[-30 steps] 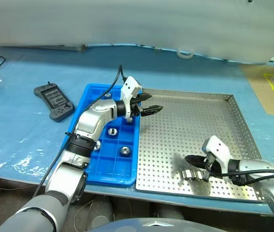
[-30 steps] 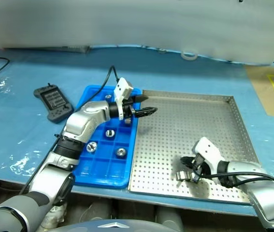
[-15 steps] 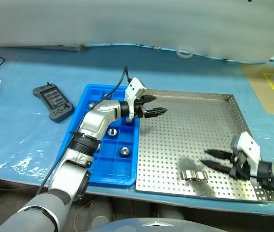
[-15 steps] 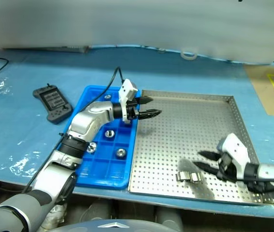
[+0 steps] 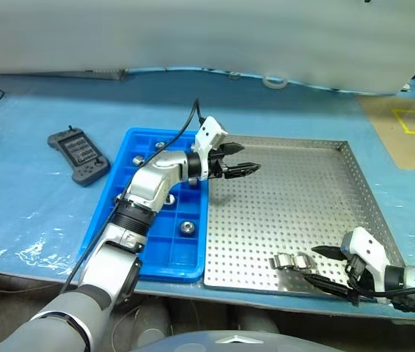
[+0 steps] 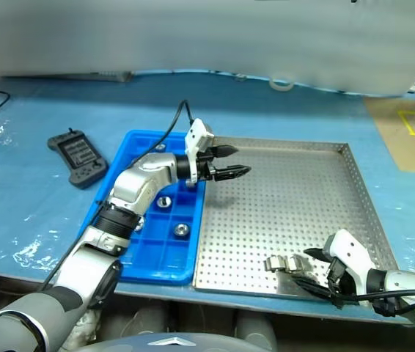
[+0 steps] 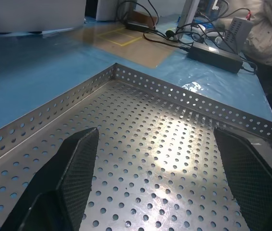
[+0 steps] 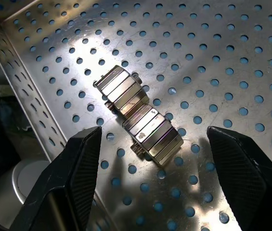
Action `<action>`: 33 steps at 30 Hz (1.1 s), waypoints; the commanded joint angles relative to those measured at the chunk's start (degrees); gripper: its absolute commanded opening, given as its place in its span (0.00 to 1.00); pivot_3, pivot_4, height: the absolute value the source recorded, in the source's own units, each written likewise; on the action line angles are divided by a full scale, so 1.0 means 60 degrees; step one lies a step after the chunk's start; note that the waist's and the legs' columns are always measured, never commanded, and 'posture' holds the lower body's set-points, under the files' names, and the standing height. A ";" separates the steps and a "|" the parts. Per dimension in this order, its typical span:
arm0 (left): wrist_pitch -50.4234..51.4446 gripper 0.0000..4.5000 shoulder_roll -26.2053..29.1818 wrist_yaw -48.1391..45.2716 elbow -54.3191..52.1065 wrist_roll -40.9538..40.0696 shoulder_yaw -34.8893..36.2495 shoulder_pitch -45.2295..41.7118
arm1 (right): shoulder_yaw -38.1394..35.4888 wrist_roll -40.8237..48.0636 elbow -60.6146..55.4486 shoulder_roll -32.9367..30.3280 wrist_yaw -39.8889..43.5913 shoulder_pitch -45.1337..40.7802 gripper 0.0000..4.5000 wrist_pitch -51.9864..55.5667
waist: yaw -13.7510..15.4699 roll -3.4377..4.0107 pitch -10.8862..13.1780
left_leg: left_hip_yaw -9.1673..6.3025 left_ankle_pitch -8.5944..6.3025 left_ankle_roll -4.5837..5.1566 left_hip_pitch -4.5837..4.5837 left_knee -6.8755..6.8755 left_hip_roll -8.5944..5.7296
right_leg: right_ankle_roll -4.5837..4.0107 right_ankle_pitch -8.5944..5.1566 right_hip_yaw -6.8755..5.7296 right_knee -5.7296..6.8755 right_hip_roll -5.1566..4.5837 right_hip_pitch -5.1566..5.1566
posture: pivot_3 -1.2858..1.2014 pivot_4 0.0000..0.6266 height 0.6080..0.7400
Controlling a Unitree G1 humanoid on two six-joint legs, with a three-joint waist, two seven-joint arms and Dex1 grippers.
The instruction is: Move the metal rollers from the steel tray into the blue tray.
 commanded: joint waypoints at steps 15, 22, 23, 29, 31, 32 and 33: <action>-0.0164 0.89 -0.0146 -0.0010 -0.0195 0.0029 0.0086 -0.0133 | 0.0314 -0.0292 0.0703 0.0116 0.0170 -0.0267 0.67 -0.1183 | -0.0004 0.0002 0.0000 | 0.0002 -0.0006 0.0008 0.0003 0.0009 -0.0001 | 0.0002 -0.0003 0.0004 0.0001 -0.0003 0.0024 | 0.42 0.24 1.00; -0.0147 0.89 -0.0190 0.0007 -0.0199 0.0047 0.0069 -0.0131 | 0.0461 -0.0415 0.0874 0.0082 0.0225 -0.0302 0.67 -0.1385 | -0.0001 0.0002 0.0000 | 0.0002 -0.0009 0.0019 0.0000 0.0009 -0.0001 | 0.0000 -0.0002 -0.0001 0.0002 -0.0003 0.0009 | 0.42 0.24 1.00; -0.0156 0.89 -0.0188 0.0008 -0.0192 0.0061 0.0061 -0.0132 | 0.0487 -0.0430 0.0967 0.0086 0.0246 -0.0334 0.67 -0.1434 | -0.0002 0.0002 0.0000 | 0.0002 -0.0010 0.0020 0.0001 0.0010 -0.0001 | 0.0000 -0.0002 -0.0001 0.0002 -0.0004 0.0010 | 0.42 0.24 1.00; -0.0171 0.89 -0.0182 0.0040 -0.0149 0.0084 0.0080 -0.0158 | 0.0642 -0.0553 0.1343 0.0114 0.0332 -0.0504 0.41 -0.1743 | -0.0005 0.0002 0.0000 | 0.0002 -0.0009 0.0017 0.0003 0.0013 -0.0001 | 0.0000 -0.0003 0.0001 0.0003 -0.0004 0.0017 | 0.42 0.24 1.00; -0.0169 0.89 -0.0185 0.0049 -0.0163 0.0095 0.0066 -0.0146 | 0.0681 -0.0618 0.1477 0.0128 0.0300 -0.0573 0.30 -0.1835 | -0.0011 0.0002 0.0000 | 0.0002 -0.0009 0.0016 0.0003 0.0013 -0.0001 | 0.0001 -0.0003 0.0002 0.0003 -0.0004 0.0017 | 0.42 0.24 1.00; -0.0155 0.89 -0.0189 0.0055 -0.0174 0.0087 0.0071 -0.0143 | 0.0704 -0.0586 0.1494 0.0133 0.0354 -0.0572 0.30 -0.1870 | -0.0011 0.0002 0.0000 | 0.0002 -0.0009 0.0016 0.0003 0.0013 -0.0001 | 0.0001 -0.0003 0.0002 0.0003 -0.0004 0.0017 | 0.42 0.24 1.00; -0.0137 0.89 -0.0192 0.0058 -0.0194 0.0072 0.0081 -0.0138 | 0.0730 -0.0585 0.1503 0.0149 0.0370 -0.0571 0.30 -0.1906 | -0.0009 0.0002 0.0000 | 0.0002 -0.0009 0.0016 0.0003 0.0013 -0.0001 | 0.0000 -0.0003 0.0002 0.0002 -0.0004 0.0017 | 0.42 0.24 1.00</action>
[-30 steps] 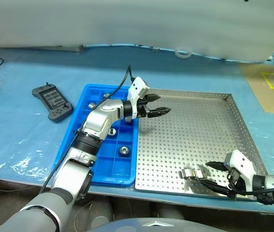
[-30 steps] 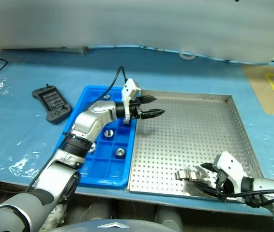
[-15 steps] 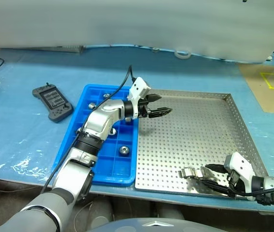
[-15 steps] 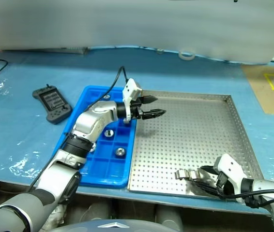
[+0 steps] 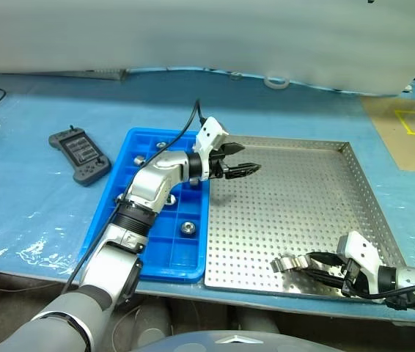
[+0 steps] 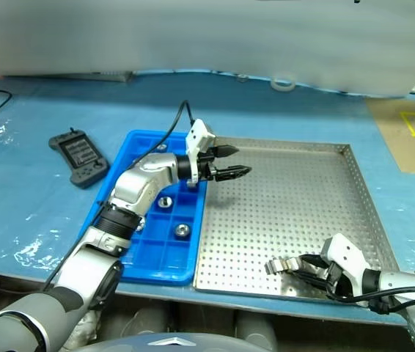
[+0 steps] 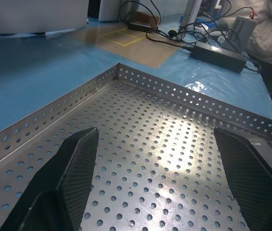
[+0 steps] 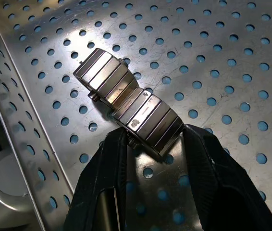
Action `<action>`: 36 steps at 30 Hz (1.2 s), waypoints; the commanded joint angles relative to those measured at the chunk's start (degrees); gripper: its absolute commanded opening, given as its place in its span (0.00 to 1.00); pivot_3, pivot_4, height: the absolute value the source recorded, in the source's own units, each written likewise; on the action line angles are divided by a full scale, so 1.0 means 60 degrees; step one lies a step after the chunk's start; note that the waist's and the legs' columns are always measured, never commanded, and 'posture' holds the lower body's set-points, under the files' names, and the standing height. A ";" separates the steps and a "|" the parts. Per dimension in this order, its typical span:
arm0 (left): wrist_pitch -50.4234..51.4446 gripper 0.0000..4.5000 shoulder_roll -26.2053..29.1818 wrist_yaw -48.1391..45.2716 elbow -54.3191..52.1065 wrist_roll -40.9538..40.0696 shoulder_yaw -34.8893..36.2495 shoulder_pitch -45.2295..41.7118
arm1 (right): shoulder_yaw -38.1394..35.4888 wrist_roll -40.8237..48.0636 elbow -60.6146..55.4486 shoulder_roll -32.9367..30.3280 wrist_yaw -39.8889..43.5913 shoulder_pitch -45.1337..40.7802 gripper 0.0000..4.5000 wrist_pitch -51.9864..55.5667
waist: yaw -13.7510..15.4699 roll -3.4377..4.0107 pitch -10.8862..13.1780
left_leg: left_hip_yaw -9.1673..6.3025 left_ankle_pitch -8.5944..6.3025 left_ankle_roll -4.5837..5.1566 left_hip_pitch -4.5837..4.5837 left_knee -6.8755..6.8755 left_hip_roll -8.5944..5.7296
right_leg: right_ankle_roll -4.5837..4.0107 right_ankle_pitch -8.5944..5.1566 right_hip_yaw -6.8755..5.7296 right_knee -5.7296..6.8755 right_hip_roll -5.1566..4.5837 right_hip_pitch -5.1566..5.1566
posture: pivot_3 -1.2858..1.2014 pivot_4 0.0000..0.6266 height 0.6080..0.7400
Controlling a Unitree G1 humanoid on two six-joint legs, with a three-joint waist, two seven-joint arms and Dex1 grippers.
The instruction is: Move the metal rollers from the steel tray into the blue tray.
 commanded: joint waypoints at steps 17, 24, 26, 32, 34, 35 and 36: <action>-0.0062 0.89 -0.0121 -0.0121 -0.0097 -0.0207 0.0208 -0.0300 | -0.0515 0.1961 -0.1462 0.0572 -0.1112 -0.1168 0.30 0.2420 | -0.0009 0.0015 0.0001 | 0.0000 0.0001 0.0000 0.0001 0.0000 0.0002 | 0.0000 0.0001 0.0002 0.0005 0.0001 -0.0001 | 0.42 0.24 1.00; -0.0341 0.89 0.0177 -0.0486 -0.0275 -0.0167 0.0187 -0.0589 | -0.0997 0.3727 -0.2274 0.1517 -0.3400 -0.3138 0.30 0.5015 | -0.0008 0.0016 0.0001 | 0.0001 0.0008 -0.0010 0.0013 -0.0009 0.0006 | -0.0001 0.0001 0.0001 0.0012 0.0005 -0.0013 | 0.42 0.24 1.00; -0.0314 0.89 0.0210 -0.0592 -0.0091 -0.0337 0.0390 -0.0825 | -0.0786 0.3669 -0.2344 0.1549 -0.3617 -0.3297 0.30 0.5237 | 0.0071 0.0019 0.0001 | 0.0002 0.0009 -0.0012 0.0006 -0.0009 0.0001 | -0.0001 0.0001 0.0001 0.0014 0.0003 -0.0019 | 0.42 0.24 1.00; -0.0240 0.89 0.0562 -0.1941 -0.0845 -0.0897 0.0208 -0.0808 | -0.0772 0.4135 -0.2559 0.1766 -0.4061 -0.3753 0.30 0.5678 | 0.0016 0.0019 0.0002 | 0.0017 0.0013 -0.0021 0.0001 -0.0013 -0.0002 | -0.0003 0.0001 0.0009 0.0009 0.0002 -0.0025 | 0.42 0.24 1.00; -0.0381 0.89 0.0727 -0.2355 -0.0663 -0.0822 0.0088 -0.0711 | -0.0918 0.4395 -0.2579 0.1894 -0.4247 -0.3971 0.30 0.5824 | 0.0000 0.0019 0.0002 | 0.0029 0.0012 -0.0019 0.0008 -0.0014 0.0000 | -0.0003 0.0001 0.0014 0.0011 0.0003 -0.0027 | 0.42 0.24 1.00; -0.0405 0.89 0.0785 -0.2560 -0.0547 -0.0827 0.0066 -0.0683 | -0.1004 0.4574 -0.2592 0.1960 -0.4347 -0.4067 0.30 0.5911 | 0.0000 0.0020 0.0002 | 0.0031 0.0011 -0.0018 0.0012 -0.0014 0.0002 | -0.0003 0.0001 0.0015 0.0014 0.0003 -0.0027 | 0.42 0.24 1.00; -0.0430 0.89 0.0815 -0.2696 -0.0453 -0.0836 0.0066 -0.0671 | -0.1044 0.4678 -0.2606 0.1981 -0.4403 -0.4116 0.30 0.5952 | 0.0000 0.0020 0.0002 | 0.0032 0.0011 -0.0019 0.0017 -0.0016 0.0005 | -0.0003 0.0001 0.0016 0.0016 0.0004 -0.0027 | 0.42 0.24 1.00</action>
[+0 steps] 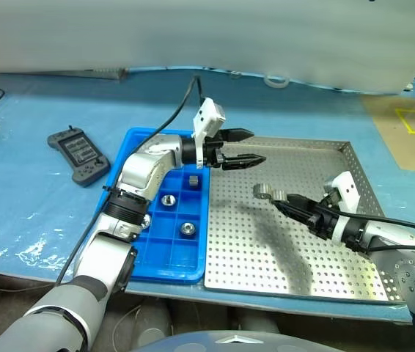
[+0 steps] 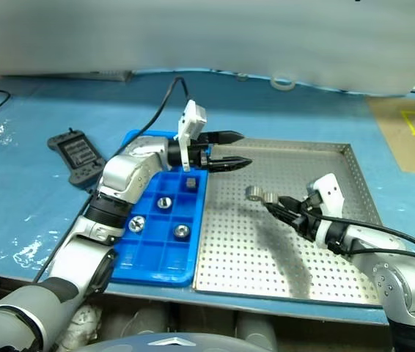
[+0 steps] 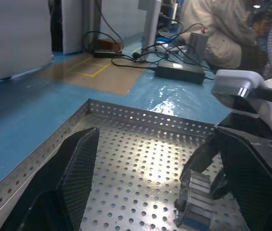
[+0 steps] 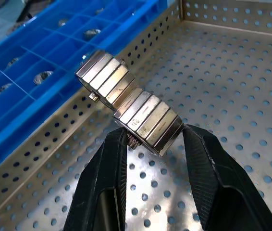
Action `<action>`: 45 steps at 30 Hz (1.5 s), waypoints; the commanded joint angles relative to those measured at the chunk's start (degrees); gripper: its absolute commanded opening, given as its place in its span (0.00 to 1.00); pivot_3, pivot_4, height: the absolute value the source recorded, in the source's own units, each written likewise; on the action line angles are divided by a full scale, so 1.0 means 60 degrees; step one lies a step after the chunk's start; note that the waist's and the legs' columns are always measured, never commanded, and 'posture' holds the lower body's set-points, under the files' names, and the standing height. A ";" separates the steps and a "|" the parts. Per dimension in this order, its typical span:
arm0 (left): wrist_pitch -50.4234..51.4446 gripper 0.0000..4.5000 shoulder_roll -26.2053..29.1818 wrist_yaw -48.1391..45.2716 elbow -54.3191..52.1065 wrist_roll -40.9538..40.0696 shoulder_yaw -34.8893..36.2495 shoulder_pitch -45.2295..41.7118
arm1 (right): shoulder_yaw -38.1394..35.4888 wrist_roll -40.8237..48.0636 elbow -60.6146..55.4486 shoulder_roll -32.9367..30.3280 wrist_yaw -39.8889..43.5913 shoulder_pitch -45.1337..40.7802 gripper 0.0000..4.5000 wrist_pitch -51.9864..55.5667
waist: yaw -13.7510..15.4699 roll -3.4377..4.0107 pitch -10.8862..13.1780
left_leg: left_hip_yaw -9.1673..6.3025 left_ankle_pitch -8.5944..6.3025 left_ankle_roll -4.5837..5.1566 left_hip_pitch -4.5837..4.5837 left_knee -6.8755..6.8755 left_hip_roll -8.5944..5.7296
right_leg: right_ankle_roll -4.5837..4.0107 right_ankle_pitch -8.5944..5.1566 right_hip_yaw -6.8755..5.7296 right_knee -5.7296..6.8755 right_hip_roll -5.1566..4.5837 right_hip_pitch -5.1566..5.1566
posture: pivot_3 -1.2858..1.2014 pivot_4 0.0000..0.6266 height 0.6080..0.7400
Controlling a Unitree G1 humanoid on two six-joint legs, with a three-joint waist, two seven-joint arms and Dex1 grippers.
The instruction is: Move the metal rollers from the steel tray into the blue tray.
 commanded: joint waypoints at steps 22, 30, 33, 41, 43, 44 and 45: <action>-0.0486 0.89 -0.0399 -0.0914 0.1443 0.0333 -0.0359 -0.0105 | -0.0466 0.1005 -0.0970 0.0239 -0.0899 -0.0886 0.30 -0.0076 | -0.0037 0.0000 0.0000 | 0.0056 0.0003 -0.0009 0.0019 -0.0002 0.0002 | 0.0000 0.0002 0.0017 0.0006 0.0000 0.0004 | 0.39 0.24 1.00; -0.0467 0.89 -0.0715 -0.0461 0.1621 0.0159 0.0057 -0.0272 | -0.0294 0.0885 -0.0943 0.0218 -0.0913 -0.0767 0.30 -0.0247 | -0.0041 0.0000 0.0000 | 0.0056 0.0005 -0.0011 0.0010 -0.0003 0.0002 | -0.0001 0.0002 0.0017 0.0004 0.0000 -0.0003 | 0.39 0.24 1.00; -0.0587 0.85 -0.0704 -0.0538 0.1617 0.0172 0.0082 -0.0269 | -0.0235 0.0818 -0.0939 0.0203 -0.0888 -0.0720 0.30 -0.0303 | -0.0048 0.0000 0.0000 | 0.0058 0.0001 -0.0004 0.0015 -0.0003 0.0003 | -0.0001 0.0002 0.0017 0.0005 0.0000 -0.0002 | 0.39 0.24 1.00; -0.0491 0.48 -0.0718 -0.0413 0.1574 0.0282 0.0057 -0.0245 | -0.0094 0.0618 -0.0869 0.0207 -0.0817 -0.0597 0.30 -0.0463 | -0.0043 0.0000 0.0000 | 0.0057 0.0003 -0.0007 0.0011 -0.0002 0.0002 | -0.0001 0.0002 0.0018 0.0004 0.0000 -0.0002 | 0.39 0.24 1.00; -0.0419 0.48 -0.0768 -0.0309 0.1750 0.0263 0.0127 -0.0321 | -0.0067 0.0609 -0.0871 0.0225 -0.0816 -0.0590 0.30 -0.0496 | -0.0050 0.0000 0.0000 | 0.0056 0.0002 -0.0006 0.0011 -0.0003 0.0003 | -0.0001 0.0002 0.0018 0.0005 0.0000 -0.0004 | 0.39 0.24 1.00; -0.0502 0.45 -0.0792 -0.0369 0.1816 0.0226 0.0159 -0.0337 | -0.0050 0.0597 -0.0874 0.0231 -0.0824 -0.0585 0.30 -0.0507 | -0.0051 0.0000 0.0000 | 0.0056 0.0002 -0.0006 0.0012 -0.0003 0.0003 | -0.0001 0.0002 0.0018 0.0005 0.0000 -0.0004 | 0.39 0.24 1.00; -0.0514 0.41 -0.0816 -0.0384 0.1865 0.0187 0.0193 -0.0361 | -0.0036 0.0578 -0.0870 0.0237 -0.0825 -0.0578 0.30 -0.0519 | -0.0051 0.0000 0.0000 | 0.0057 0.0002 -0.0004 0.0012 -0.0003 0.0003 | -0.0001 0.0002 0.0017 0.0005 0.0000 -0.0004 | 0.39 0.24 1.00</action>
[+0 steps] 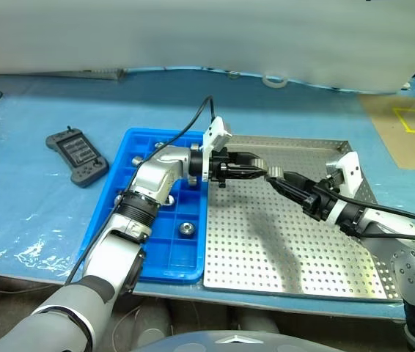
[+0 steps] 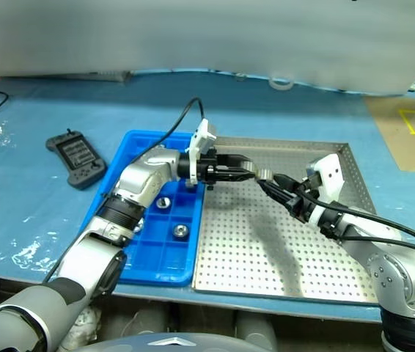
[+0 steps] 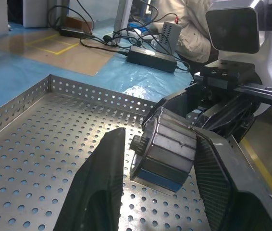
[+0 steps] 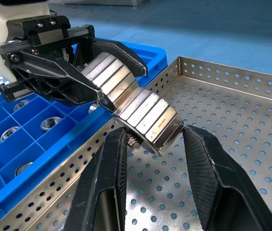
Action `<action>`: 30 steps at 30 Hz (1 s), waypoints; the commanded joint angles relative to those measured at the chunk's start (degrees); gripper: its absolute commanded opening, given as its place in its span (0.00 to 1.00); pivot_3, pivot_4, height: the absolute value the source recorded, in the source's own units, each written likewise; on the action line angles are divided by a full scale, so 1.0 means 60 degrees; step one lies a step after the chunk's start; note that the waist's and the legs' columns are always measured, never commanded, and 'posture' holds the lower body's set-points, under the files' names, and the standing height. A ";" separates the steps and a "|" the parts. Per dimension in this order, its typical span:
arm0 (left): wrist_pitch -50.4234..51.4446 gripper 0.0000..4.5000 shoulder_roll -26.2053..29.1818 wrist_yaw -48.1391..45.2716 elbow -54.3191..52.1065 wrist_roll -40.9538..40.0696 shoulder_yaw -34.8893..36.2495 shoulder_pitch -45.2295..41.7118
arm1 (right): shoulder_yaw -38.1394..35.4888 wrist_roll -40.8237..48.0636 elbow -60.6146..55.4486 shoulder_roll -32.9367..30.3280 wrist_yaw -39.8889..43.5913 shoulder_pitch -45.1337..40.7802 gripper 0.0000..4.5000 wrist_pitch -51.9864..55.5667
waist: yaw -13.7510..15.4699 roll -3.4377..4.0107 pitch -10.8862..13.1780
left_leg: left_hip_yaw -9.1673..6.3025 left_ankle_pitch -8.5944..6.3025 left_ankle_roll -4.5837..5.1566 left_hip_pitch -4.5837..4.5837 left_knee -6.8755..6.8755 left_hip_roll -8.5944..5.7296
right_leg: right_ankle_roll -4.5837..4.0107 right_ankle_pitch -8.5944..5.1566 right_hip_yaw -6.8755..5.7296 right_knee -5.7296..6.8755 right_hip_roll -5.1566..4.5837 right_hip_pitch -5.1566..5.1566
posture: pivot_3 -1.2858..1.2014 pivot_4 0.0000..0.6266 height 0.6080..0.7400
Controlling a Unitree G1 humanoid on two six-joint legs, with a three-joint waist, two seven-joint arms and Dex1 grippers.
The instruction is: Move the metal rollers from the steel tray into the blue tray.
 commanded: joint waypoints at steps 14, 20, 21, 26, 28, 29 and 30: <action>-0.0910 0.30 -0.0080 0.1586 0.1539 0.0198 0.0984 -0.1146 | 0.0288 -0.0377 -0.0241 0.0058 0.0102 0.0090 0.30 -0.0587 | -0.0098 -0.0002 0.0000 | -0.0003 -0.0001 0.0002 0.0000 0.0004 -0.0002 | 0.0000 0.0000 0.0001 0.0000 -0.0001 0.0003 | 0.40 0.24 1.00; -0.1025 0.30 0.0020 0.1969 0.2114 0.0001 0.1705 -0.1632 | 0.0756 -0.1494 0.0105 -0.0183 0.0235 0.0260 0.30 -0.1236 | -0.0164 -0.0008 -0.0002 | -0.0014 0.0000 0.0000 -0.0012 0.0005 -0.0002 | 0.0001 0.0001 -0.0003 -0.0003 0.0000 -0.0003 | 0.40 0.24 1.00; -0.1068 0.30 0.0050 0.1998 0.2202 0.0056 0.1745 -0.1676 | 0.0767 -0.1571 0.0187 -0.0160 0.0250 0.0251 0.30 -0.1297 | -0.0161 -0.0009 -0.0002 | -0.0013 0.0000 0.0000 -0.0017 0.0006 -0.0005 | 0.0000 0.0001 -0.0005 -0.0005 -0.0002 -0.0003 | 0.40 0.24 1.00; -0.0699 0.30 0.0643 0.1176 0.1350 0.0100 0.1485 -0.1207 | 0.0704 -0.1508 0.0113 -0.0038 0.0378 0.0191 0.30 -0.1326 | -0.0186 -0.0011 -0.0001 | -0.0013 -0.0001 0.0003 -0.0026 0.0012 -0.0010 | -0.0001 0.0001 -0.0001 -0.0006 -0.0006 -0.0010 | 0.40 0.24 1.00; -0.0430 0.30 0.1420 0.0288 0.0205 0.0101 0.1107 -0.0499 | 0.0606 -0.1279 -0.0036 0.0045 0.0406 0.0123 0.30 -0.1232 | -0.0246 -0.0009 0.0000 | -0.0014 -0.0002 0.0004 -0.0018 0.0001 0.0000 | -0.0001 0.0001 -0.0002 -0.0004 -0.0003 -0.0012 | 0.40 0.24 1.00; -0.0343 0.30 0.1778 0.0021 -0.0365 0.0043 0.1047 -0.0191 | 0.0566 -0.1110 -0.0155 0.0036 0.0495 0.0098 0.30 -0.1172 | -0.0273 -0.0009 0.0000 | -0.0005 -0.0002 0.0004 -0.0015 -0.0010 0.0010 | -0.0001 0.0001 0.0008 -0.0003 0.0003 -0.0014 | 0.40 0.24 1.00; -0.0010 0.30 0.2295 -0.0271 -0.1069 -0.0151 0.1103 0.0117 | 0.0583 -0.0837 -0.0361 -0.0065 0.0745 0.0121 0.30 -0.1080 | -0.0298 -0.0008 0.0000 | -0.0001 -0.0002 0.0004 -0.0014 -0.0018 0.0016 | -0.0001 0.0001 0.0009 -0.0001 0.0009 -0.0010 | 0.40 0.24 1.00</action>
